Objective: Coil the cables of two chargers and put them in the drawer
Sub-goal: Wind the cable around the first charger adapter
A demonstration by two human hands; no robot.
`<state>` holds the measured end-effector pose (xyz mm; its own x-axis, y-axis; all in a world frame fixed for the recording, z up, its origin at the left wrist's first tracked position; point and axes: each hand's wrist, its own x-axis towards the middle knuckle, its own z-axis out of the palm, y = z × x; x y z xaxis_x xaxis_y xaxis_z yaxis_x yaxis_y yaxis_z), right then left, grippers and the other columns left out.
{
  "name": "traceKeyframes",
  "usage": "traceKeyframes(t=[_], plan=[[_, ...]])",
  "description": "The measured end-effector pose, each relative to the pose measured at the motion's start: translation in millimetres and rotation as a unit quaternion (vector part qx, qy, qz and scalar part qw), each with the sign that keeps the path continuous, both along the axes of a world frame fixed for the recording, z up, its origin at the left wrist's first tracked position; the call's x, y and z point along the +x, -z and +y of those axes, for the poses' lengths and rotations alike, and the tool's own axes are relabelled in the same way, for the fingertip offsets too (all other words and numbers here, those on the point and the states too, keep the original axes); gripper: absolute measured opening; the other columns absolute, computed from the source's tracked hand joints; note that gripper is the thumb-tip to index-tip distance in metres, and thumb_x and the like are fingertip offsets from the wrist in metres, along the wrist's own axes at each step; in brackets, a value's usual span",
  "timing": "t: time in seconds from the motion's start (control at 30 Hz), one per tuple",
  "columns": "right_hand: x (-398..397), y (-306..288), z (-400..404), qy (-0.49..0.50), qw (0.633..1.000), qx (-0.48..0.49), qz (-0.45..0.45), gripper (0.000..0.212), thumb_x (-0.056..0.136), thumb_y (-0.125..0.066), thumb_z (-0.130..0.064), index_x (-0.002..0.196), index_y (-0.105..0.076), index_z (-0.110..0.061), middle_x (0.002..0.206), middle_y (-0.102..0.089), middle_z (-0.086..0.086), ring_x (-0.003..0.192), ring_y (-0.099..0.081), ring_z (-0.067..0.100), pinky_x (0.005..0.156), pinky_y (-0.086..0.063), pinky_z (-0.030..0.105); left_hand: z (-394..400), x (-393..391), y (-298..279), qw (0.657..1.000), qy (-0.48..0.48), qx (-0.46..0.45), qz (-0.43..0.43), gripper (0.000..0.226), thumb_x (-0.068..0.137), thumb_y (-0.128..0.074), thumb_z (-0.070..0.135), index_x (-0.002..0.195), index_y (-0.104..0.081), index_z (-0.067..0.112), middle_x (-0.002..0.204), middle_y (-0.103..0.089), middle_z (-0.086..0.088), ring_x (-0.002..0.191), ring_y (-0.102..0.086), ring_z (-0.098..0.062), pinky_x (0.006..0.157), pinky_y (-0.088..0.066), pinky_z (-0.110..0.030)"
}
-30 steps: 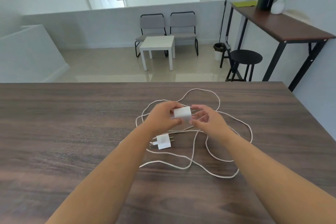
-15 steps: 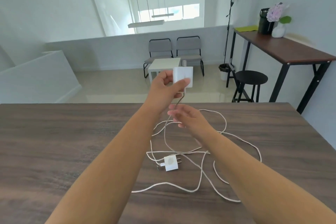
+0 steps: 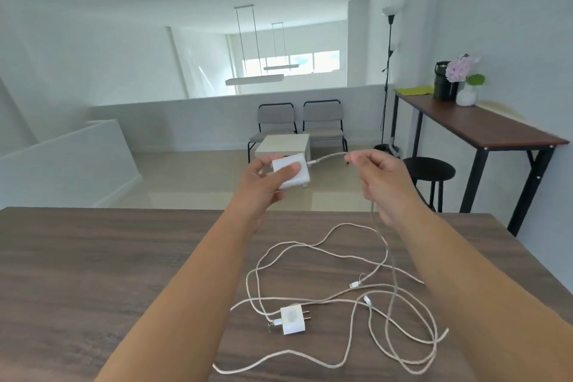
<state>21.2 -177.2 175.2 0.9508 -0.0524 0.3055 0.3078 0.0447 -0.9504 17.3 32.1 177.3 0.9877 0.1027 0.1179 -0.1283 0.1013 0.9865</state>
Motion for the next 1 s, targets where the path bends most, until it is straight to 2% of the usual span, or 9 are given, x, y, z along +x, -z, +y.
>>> traceKeyframes(t=[0.13,0.23,0.3,0.37,0.43,0.6,0.73,0.9,1.0], plan=[[-1.7,-14.3,-11.7,0.059,0.995,-0.039,-0.069,0.012,0.092,-0.063,-0.024,0.085,-0.07,-0.016,0.05,-0.047,-0.016,0.043,-0.04,-0.001,0.048,-0.03,0.008,-9.8,-10.6,7.2,0.998,0.065,0.014,0.018,0.03,0.086,-0.073,0.03,0.112,-0.059,0.025,0.093,-0.071,-0.003,0.069,-0.067,-0.018,0.053,-0.051,-0.021],[-5.8,-0.2,-22.2,0.092,0.989,-0.087,-0.081,0.012,0.09,-0.065,-0.028,0.08,-0.07,-0.022,0.062,-0.044,-0.002,0.057,-0.037,0.009,0.057,-0.034,0.02,-21.3,-16.0,16.0,0.998,0.036,-0.055,0.024,0.046,0.086,-0.073,0.029,0.122,-0.046,0.022,0.102,-0.068,-0.011,0.064,-0.071,-0.019,0.049,-0.052,-0.021],[-12.8,16.1,-27.6,0.112,0.973,-0.188,-0.069,0.013,0.093,-0.059,-0.033,0.095,-0.071,-0.028,0.066,-0.057,-0.005,0.062,-0.051,0.015,0.066,-0.043,0.027,-29.8,-17.2,22.4,0.992,-0.022,-0.126,0.008,0.046,0.083,-0.076,0.023,0.118,-0.046,0.018,0.092,-0.067,-0.008,0.057,-0.065,-0.012,0.047,-0.049,-0.018],[-23.9,32.3,-29.7,0.121,0.918,-0.372,-0.069,0.027,0.098,-0.047,-0.037,0.116,-0.067,-0.031,0.092,-0.073,-0.004,0.085,-0.065,0.017,0.08,-0.051,0.032,-37.7,-17.3,28.1,0.978,-0.082,-0.189,-0.023,0.04,0.08,-0.079,0.015,0.107,-0.05,0.015,0.081,-0.064,-0.002,0.055,-0.056,-0.008,0.048,-0.044,-0.016],[-35.9,43.4,-25.4,0.097,0.849,-0.512,-0.086,0.034,0.101,-0.038,-0.038,0.126,-0.06,-0.033,0.114,-0.07,-0.005,0.103,-0.064,0.017,0.09,-0.052,0.037,-45.3,-16.1,34.5,0.971,-0.12,-0.198,-0.066,0.036,0.077,-0.081,0.011,0.101,-0.055,0.015,0.084,-0.065,-0.001,0.066,-0.059,-0.011,0.056,-0.046,-0.016],[-59.0,36.2,-17.5,0.008,0.775,-0.624,-0.1,0.024,0.099,-0.042,-0.036,0.106,-0.064,-0.029,0.102,-0.068,-0.008,0.098,-0.061,0.017,0.082,-0.051,0.037,-59.2,-21.3,54.2,0.979,-0.149,0.001,-0.142,0.04,0.078,-0.081,0.014,0.103,-0.064,0.041,0.108,-0.066,0.007,0.09,-0.068,-0.012,0.073,-0.057,-0.024],[-73.3,7.5,-25.2,-0.039,0.784,-0.614,-0.08,0.018,0.095,-0.052,-0.038,0.094,-0.067,-0.029,0.085,-0.065,-0.013,0.081,-0.058,0.008,0.076,-0.049,0.03,-62.9,-28.1,70.4,0.953,-0.109,0.192,-0.209,0.046,0.08,-0.079,0.016,0.111,-0.062,0.046,0.106,-0.051,0.012,0.096,-0.062,-0.011,0.08,-0.057,-0.029],[-77.4,-17.0,-42.9,-0.046,0.782,-0.618,-0.073,0.017,0.09,-0.06,-0.04,0.091,-0.07,-0.026,0.086,-0.066,-0.013,0.087,-0.059,0.007,0.08,-0.048,0.029,-65.7,-42.7,78.2,0.899,-0.049,0.343,-0.267,0.055,0.08,-0.079,0.018,0.13,-0.059,0.032,0.105,-0.051,0.01,0.095,-0.053,-0.001,0.082,-0.046,-0.015],[-75.3,-25.2,-53.2,-0.062,0.799,-0.594,-0.071,0.014,0.088,-0.064,-0.039,0.086,-0.07,-0.027,0.077,-0.066,-0.018,0.078,-0.058,-0.003,0.072,-0.047,0.025,-64.3,-50.6,80.9,0.879,-0.026,0.387,-0.276,0.058,0.078,-0.08,0.02,0.131,-0.057,0.027,0.107,-0.057,0.013,0.096,-0.054,-0.002,0.082,-0.049,-0.018]])
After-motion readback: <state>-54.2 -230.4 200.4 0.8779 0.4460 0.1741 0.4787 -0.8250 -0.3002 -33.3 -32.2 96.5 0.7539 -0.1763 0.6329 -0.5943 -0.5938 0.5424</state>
